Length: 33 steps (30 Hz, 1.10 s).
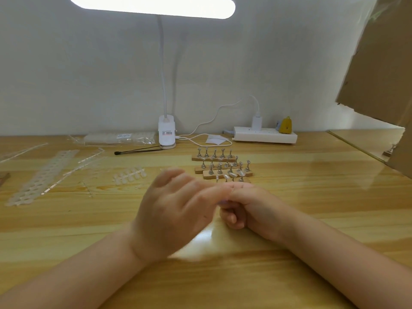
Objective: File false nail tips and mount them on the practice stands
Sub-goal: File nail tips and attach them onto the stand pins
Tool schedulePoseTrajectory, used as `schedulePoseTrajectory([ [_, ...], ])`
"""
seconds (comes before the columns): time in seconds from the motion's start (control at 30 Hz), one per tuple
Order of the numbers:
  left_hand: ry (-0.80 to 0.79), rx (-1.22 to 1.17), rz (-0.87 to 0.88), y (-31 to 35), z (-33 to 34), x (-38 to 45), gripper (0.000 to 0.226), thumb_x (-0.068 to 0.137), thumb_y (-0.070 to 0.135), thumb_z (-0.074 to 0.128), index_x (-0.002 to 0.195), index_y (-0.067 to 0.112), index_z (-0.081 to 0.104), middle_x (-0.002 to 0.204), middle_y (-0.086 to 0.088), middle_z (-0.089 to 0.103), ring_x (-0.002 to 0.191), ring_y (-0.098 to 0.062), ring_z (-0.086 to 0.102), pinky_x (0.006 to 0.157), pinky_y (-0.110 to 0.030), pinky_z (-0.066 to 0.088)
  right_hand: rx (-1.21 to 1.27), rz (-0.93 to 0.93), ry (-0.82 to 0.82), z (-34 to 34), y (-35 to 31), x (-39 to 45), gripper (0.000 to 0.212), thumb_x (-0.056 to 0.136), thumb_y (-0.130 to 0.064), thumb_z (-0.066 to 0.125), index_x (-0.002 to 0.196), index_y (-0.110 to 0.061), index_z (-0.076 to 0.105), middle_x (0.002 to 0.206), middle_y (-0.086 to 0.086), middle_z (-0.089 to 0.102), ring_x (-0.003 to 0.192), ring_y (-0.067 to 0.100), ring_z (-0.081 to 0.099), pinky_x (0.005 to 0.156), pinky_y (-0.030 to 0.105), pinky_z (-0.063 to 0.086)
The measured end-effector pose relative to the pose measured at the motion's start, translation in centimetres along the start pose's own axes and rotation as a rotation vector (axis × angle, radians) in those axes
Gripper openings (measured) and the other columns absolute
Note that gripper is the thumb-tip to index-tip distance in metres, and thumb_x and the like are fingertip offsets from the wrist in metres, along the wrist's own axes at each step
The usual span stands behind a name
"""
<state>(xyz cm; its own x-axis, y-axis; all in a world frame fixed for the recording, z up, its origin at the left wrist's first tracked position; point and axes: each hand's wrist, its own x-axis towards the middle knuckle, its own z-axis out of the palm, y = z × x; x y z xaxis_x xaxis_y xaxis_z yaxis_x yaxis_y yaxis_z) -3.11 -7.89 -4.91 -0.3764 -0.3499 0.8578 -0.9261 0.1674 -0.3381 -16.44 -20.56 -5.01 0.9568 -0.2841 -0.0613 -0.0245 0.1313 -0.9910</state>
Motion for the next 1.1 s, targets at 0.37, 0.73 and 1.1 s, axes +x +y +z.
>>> schedulePoseTrajectory([
  [0.37, -0.006, 0.034, 0.040, 0.9, 0.0, 0.4, 0.034, 0.085, 0.011, 0.067, 0.115, 0.023, 0.054, 0.098, 0.010, 0.072, 0.074, -0.016, 0.065, 0.074, -0.035, 0.045, -0.007, -0.017, 0.036, 0.3, 0.0, 0.1, 0.021, 0.098, -0.022, 0.047, 0.093, -0.005, 0.058, 0.066, 0.005, 0.042, 0.052, 0.013, 0.043, 0.044, 0.018, 0.031],
  [0.73, 0.001, 0.019, 0.053, 1.4, 0.1, 0.4, 0.027, 0.088, 0.013, 0.066, 0.110, 0.023, 0.055, 0.097, 0.010, 0.072, 0.072, -0.014, 0.062, 0.073, -0.035, 0.045, 0.014, -0.032, 0.040, 0.0, 0.2, 0.2, 0.029, 0.087, -0.033, 0.061, 0.096, -0.005, 0.059, 0.065, 0.001, 0.048, 0.053, 0.009, 0.043, 0.042, 0.017, 0.032],
  [1.1, -0.002, 0.029, 0.075, 1.2, 0.1, 0.4, 0.022, 0.090, 0.012, 0.063, 0.108, 0.022, 0.056, 0.099, 0.010, 0.072, 0.072, -0.015, 0.060, 0.073, -0.034, 0.044, 0.057, -0.051, 0.052, -0.2, 0.2, 0.2, 0.024, 0.087, -0.034, 0.064, 0.085, -0.011, 0.060, 0.064, 0.001, 0.045, 0.051, 0.008, 0.041, 0.042, 0.017, 0.031],
])
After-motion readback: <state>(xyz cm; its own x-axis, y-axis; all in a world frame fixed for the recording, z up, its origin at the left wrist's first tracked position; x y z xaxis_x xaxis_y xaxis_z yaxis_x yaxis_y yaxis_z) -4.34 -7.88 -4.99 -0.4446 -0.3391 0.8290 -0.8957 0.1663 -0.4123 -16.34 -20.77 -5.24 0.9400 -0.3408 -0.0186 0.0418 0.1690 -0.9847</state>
